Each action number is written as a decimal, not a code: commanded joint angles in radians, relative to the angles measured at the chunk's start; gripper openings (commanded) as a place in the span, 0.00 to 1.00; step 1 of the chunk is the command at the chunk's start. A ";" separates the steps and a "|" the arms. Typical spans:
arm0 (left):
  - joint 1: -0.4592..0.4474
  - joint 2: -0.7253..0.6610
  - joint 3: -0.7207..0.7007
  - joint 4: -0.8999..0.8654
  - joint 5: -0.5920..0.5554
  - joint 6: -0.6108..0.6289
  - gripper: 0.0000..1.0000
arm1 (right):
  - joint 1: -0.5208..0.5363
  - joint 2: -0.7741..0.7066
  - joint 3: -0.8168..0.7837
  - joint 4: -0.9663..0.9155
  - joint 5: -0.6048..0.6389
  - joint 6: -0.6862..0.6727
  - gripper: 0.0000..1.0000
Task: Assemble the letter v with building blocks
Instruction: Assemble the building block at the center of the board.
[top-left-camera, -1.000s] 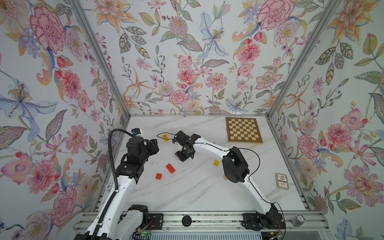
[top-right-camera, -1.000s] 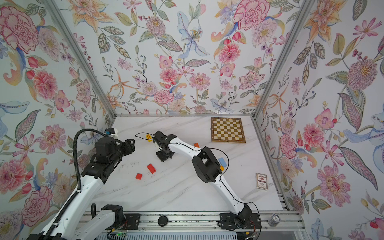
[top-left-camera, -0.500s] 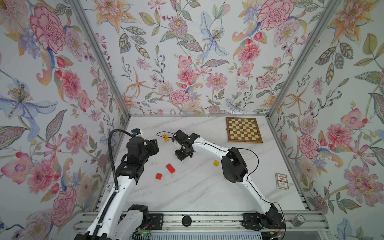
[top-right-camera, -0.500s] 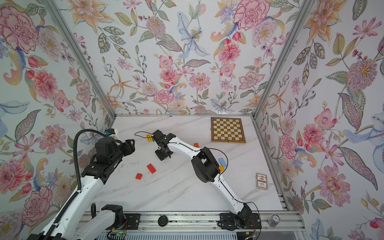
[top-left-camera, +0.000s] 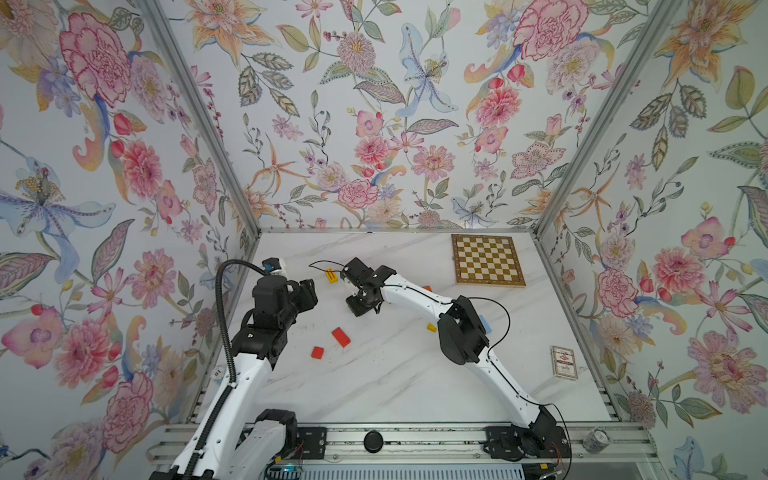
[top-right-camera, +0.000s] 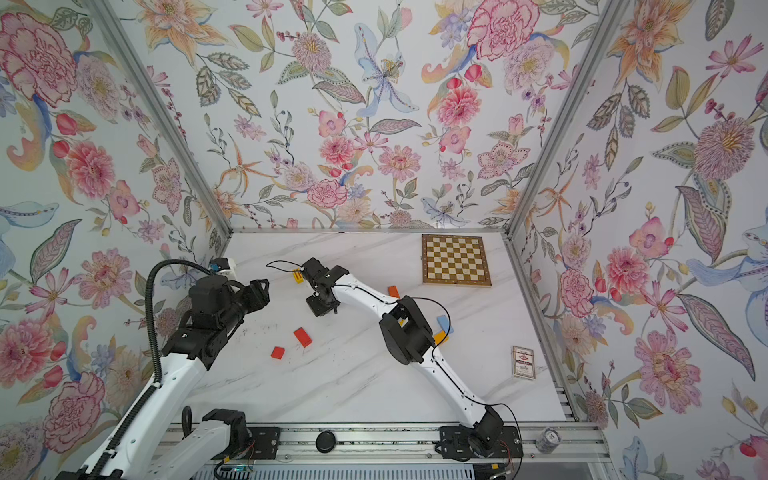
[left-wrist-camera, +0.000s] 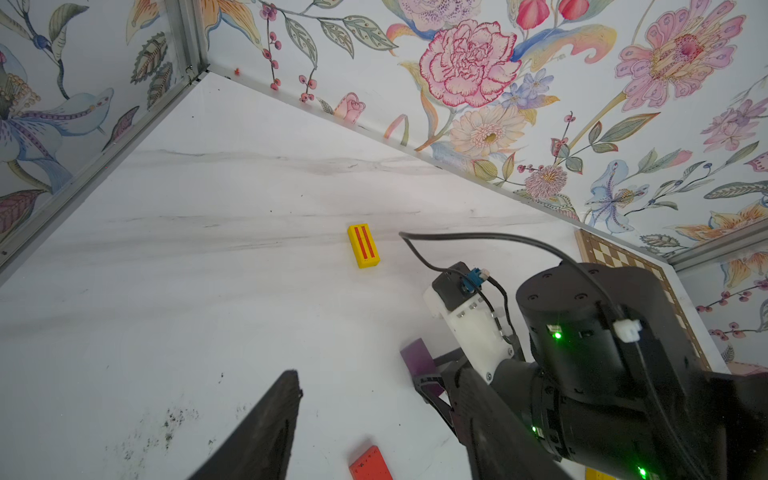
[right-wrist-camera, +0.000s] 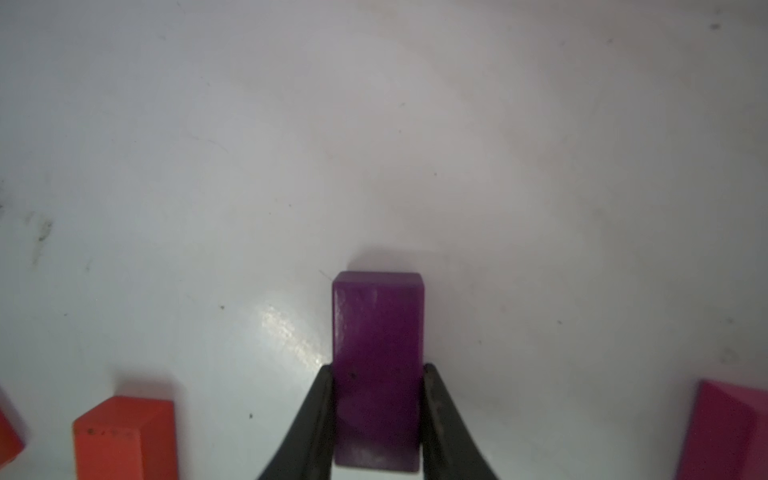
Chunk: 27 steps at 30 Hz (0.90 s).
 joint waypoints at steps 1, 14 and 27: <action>0.009 -0.011 -0.014 -0.011 -0.017 -0.013 0.64 | 0.005 0.054 0.065 -0.028 0.003 0.021 0.25; 0.008 -0.007 -0.038 0.014 0.008 -0.043 0.63 | -0.005 0.134 0.163 0.088 0.034 0.077 0.28; 0.009 -0.007 -0.050 0.020 0.015 -0.054 0.63 | -0.015 0.168 0.164 0.205 0.036 0.095 0.34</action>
